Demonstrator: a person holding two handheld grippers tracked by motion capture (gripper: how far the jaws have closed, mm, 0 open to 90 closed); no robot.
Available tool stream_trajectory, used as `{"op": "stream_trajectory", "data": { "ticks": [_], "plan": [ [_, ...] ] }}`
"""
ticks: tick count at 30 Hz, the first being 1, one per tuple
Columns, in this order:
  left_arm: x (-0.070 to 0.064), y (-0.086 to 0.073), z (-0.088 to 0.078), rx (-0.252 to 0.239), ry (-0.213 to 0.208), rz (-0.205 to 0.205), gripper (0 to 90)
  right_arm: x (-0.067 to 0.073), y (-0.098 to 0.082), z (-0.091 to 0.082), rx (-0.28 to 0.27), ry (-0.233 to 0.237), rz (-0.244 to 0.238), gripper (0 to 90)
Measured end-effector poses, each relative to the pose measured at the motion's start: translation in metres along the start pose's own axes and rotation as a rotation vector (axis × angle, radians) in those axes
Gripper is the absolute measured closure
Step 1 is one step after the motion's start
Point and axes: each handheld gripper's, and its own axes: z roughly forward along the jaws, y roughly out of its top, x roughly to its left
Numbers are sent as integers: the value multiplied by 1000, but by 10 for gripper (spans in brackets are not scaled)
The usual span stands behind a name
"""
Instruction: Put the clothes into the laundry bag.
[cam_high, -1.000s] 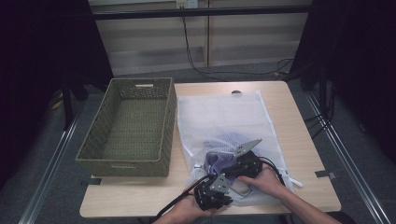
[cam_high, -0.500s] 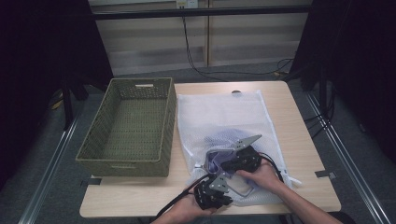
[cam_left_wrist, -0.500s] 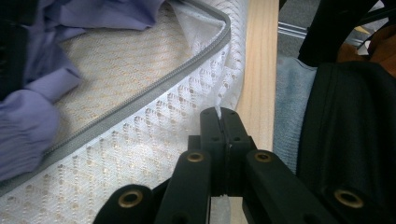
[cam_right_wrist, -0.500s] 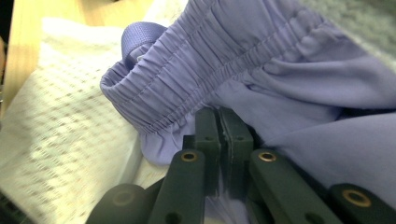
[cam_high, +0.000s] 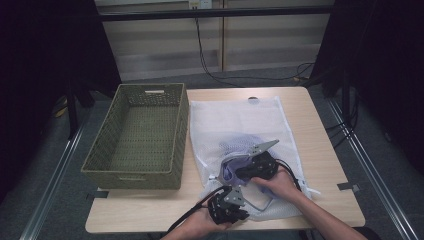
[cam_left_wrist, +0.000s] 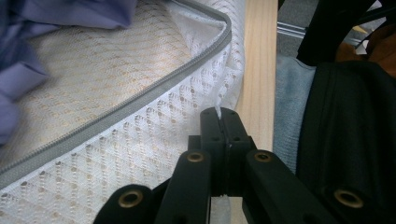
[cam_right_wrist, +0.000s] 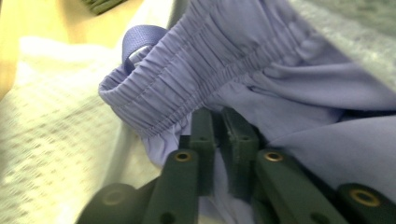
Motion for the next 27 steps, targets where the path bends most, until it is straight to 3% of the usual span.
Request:
{"op": "stream_trajectory", "data": {
  "ticks": [9,12,13,22,24,25,27],
  "plan": [
    [2,0,0,1,-26,-1,900,-11,6,4,-10,-29,32,809],
    [2,-1,0,-9,-15,-6,900,-14,9,6,-19,-40,43,807],
    [2,1,-3,40,11,7,900,-16,9,7,-25,-42,38,808],
    [2,1,-3,41,9,10,900,-26,18,12,-28,-81,39,792],
    [2,0,-2,26,2,10,900,-28,20,13,-27,-82,49,791],
    [2,-1,0,-6,-16,0,900,-29,21,13,-24,-87,45,791],
    [2,0,0,4,-19,5,900,-31,22,14,-32,-88,48,791]
  ]
}}
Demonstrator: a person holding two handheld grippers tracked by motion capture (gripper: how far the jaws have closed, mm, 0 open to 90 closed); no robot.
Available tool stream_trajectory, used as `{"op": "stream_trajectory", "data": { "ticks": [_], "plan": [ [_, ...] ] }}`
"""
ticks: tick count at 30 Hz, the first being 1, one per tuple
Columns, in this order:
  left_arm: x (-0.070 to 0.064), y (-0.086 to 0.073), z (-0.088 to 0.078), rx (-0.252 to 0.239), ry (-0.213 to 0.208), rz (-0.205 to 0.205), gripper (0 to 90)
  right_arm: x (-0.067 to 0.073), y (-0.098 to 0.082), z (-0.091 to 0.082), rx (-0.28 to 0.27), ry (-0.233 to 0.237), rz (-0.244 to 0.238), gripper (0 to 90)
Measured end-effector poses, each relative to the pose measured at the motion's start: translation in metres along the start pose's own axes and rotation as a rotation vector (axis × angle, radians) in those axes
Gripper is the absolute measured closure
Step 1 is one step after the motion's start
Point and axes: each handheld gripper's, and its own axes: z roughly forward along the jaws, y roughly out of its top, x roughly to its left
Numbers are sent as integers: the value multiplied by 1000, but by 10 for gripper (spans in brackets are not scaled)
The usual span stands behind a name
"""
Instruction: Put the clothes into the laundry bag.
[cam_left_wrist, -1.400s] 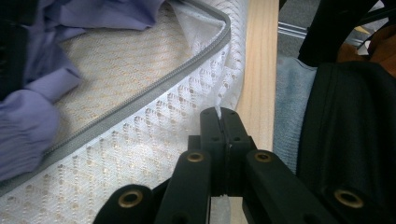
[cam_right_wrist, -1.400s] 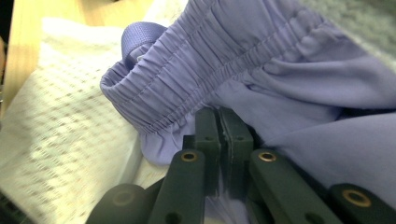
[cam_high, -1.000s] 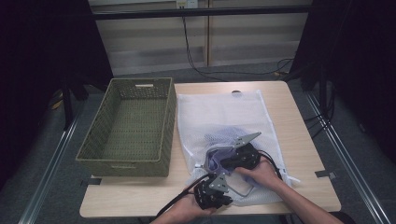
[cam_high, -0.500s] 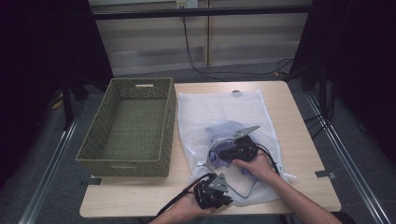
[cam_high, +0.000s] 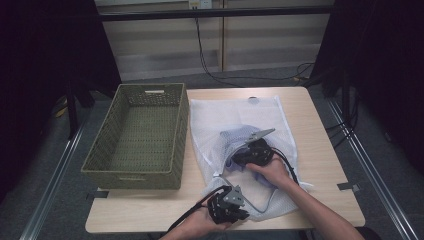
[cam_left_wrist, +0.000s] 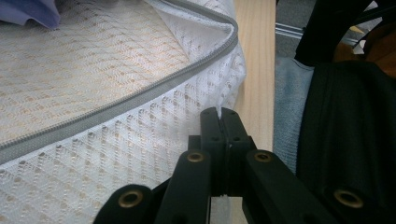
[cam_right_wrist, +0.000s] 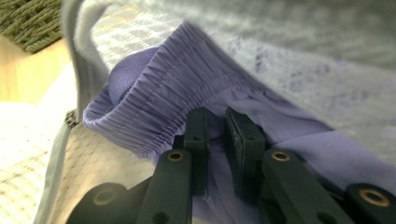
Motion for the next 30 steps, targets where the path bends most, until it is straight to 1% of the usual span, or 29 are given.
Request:
{"op": "stream_trajectory", "data": {
  "ticks": [1,3,4,5,6,11,13,15,16,17,18,21,25,26,27,28,29,30],
  "plan": [
    [0,0,1,-11,1,-2,900,-1,0,1,-3,-4,-1,787],
    [0,0,1,-12,0,0,900,-2,0,1,-7,3,4,764],
    [0,0,0,-3,-10,4,900,-2,0,1,-8,1,0,764],
    [0,0,0,-3,-10,4,900,-1,1,1,-6,-5,2,763],
    [0,0,1,-10,2,2,900,-1,1,2,-8,-9,3,763],
    [0,0,1,-9,-2,3,900,-5,4,5,-21,-21,9,762],
    [0,0,1,-14,-2,3,900,-5,5,6,-22,-35,13,762],
    [1,0,0,-3,-11,12,900,-6,6,7,-24,-50,19,761],
    [0,0,0,-1,-6,9,900,-7,7,8,-28,-56,22,760],
    [-1,0,1,-10,2,7,900,-7,8,9,-30,-64,33,760],
    [0,0,0,1,-12,9,900,-8,9,10,-37,-66,38,757],
    [0,0,0,-1,-12,8,900,-11,12,13,-42,-85,53,745],
    [0,0,0,-1,-14,8,900,-14,15,16,-49,-98,61,739],
    [0,0,0,-1,-13,9,900,-14,16,17,-54,-99,72,737],
    [0,0,0,-2,-14,9,900,-15,17,18,-57,-101,73,735],
    [0,0,1,-7,-5,7,900,-16,18,18,-57,-100,76,733],
    [0,0,0,-1,-14,9,900,-16,18,19,-61,-104,81,731],
    [0,0,1,-7,-6,8,900,-18,19,20,-62,-104,76,731]
  ]
}}
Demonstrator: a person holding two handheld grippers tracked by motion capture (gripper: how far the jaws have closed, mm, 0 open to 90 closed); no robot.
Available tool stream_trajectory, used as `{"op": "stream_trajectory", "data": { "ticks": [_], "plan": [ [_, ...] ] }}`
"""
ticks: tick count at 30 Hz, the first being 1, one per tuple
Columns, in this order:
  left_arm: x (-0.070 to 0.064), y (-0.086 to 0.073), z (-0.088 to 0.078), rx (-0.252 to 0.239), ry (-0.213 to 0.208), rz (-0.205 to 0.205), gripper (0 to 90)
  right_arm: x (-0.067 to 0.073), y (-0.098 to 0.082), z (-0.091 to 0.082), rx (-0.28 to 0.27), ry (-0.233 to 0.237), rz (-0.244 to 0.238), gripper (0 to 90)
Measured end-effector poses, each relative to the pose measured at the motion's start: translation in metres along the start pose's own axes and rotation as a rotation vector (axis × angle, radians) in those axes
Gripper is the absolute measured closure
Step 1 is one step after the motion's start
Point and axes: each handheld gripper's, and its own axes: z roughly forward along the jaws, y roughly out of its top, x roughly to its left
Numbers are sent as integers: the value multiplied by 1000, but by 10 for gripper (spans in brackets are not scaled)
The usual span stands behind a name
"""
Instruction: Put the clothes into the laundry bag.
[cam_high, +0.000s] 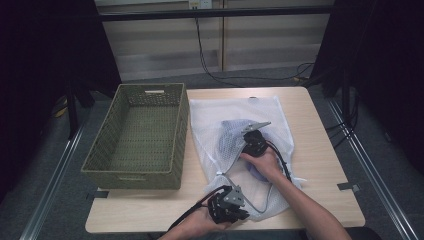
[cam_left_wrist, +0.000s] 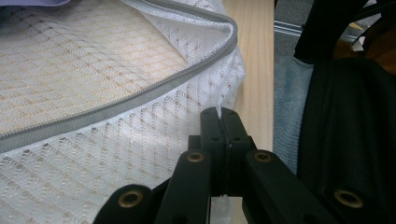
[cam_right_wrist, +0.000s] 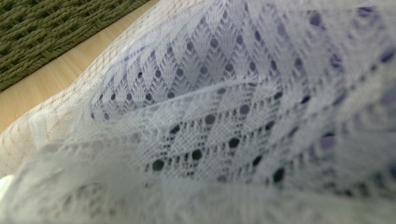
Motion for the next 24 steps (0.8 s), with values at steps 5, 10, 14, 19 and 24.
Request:
{"op": "stream_trajectory", "data": {
  "ticks": [5,10,14,19,24],
  "plan": [
    [1,0,-1,5,-9,1,900,1,1,2,-13,12,23,667],
    [0,0,-1,7,-9,6,900,7,-3,-8,-13,59,24,582],
    [1,0,-1,7,-9,4,900,17,-9,-24,1,79,-10,564],
    [1,0,0,6,-8,2,900,16,-15,-52,-19,130,-25,588],
    [0,0,1,-5,6,-4,900,19,-28,-79,-8,183,-59,672]
  ]
}}
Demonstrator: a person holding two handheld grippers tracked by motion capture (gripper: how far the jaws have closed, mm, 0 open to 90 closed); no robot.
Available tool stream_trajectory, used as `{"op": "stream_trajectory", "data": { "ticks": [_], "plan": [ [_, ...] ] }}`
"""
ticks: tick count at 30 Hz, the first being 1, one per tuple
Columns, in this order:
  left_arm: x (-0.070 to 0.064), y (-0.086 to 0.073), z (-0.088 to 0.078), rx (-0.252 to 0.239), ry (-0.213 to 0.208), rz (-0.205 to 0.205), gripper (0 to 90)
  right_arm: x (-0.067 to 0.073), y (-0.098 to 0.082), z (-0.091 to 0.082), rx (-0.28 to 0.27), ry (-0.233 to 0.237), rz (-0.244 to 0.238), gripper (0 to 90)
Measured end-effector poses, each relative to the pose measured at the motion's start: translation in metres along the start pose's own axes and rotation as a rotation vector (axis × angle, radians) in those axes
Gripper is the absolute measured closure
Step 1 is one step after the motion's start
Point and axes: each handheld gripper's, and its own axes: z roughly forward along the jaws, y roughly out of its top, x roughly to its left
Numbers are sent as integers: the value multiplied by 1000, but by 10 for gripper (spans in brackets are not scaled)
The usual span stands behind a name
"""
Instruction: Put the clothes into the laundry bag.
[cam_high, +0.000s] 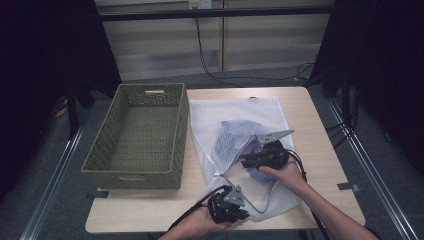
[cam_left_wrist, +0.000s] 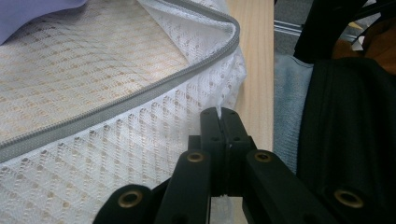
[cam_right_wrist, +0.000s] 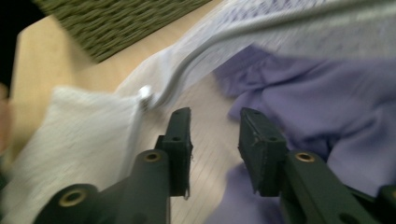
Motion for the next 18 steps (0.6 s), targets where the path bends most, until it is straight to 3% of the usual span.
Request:
{"op": "stream_trajectory", "data": {
  "ticks": [5,9,14,18],
  "plan": [
    [0,0,0,7,1,2,900,3,-12,-22,8,11,-22,753],
    [0,0,0,4,2,1,900,0,-25,-35,30,-2,-2,764],
    [0,0,0,3,0,-1,900,-1,-41,-45,74,29,4,637],
    [1,1,0,8,-2,7,900,1,-47,-44,110,6,-26,504]
  ]
}}
